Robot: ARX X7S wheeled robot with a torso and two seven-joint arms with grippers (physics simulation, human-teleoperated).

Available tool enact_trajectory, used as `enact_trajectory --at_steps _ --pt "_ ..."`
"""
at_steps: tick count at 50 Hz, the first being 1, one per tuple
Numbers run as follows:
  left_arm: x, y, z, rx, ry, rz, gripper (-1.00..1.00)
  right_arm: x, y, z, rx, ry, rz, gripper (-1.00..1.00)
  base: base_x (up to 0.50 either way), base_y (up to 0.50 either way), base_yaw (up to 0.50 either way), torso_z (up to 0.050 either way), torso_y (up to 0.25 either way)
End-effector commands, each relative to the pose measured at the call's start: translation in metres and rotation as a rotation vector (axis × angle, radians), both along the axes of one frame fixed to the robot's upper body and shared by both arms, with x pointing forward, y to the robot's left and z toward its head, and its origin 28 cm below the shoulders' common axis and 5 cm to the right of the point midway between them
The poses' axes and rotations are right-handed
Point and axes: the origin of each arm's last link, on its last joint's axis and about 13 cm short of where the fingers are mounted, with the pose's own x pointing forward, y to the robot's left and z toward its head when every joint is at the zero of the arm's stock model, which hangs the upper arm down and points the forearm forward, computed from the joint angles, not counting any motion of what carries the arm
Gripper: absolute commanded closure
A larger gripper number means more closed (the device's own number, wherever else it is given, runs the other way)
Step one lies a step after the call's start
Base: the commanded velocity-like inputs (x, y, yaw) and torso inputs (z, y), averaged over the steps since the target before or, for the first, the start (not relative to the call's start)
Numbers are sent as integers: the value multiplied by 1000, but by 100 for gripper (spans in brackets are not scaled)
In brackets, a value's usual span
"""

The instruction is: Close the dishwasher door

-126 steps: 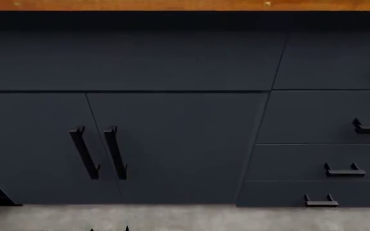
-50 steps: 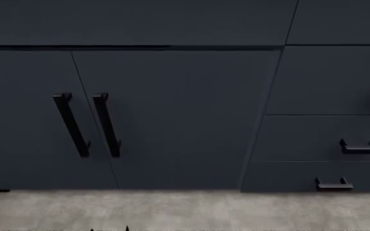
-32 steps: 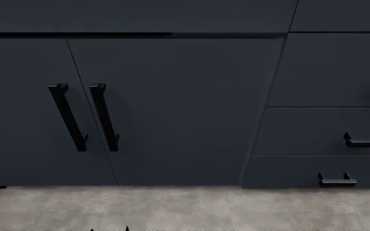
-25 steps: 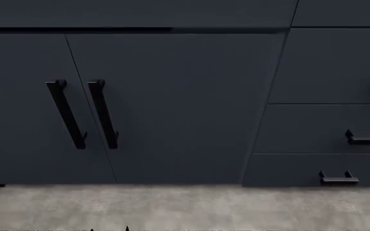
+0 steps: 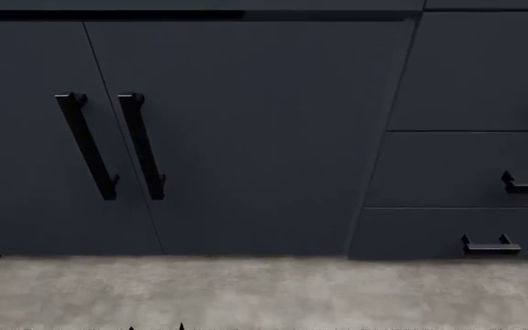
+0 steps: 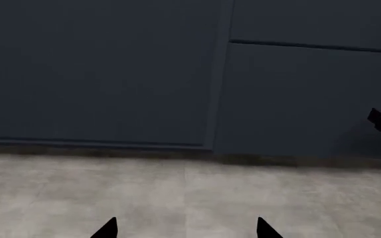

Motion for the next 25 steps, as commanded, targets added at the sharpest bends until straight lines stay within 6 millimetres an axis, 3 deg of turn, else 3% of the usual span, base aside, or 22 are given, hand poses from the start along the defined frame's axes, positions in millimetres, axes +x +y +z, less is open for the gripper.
enact_trajectory --at_steps 1,25 --pt "0 0 0 0 0 0 -100 0 0 0 0 1 -1 -100 0 0 0 -50 0" --pt "0 0 0 0 0 0 -100 0 0 0 2 0 -1 -100 0 0 0 -50 0"
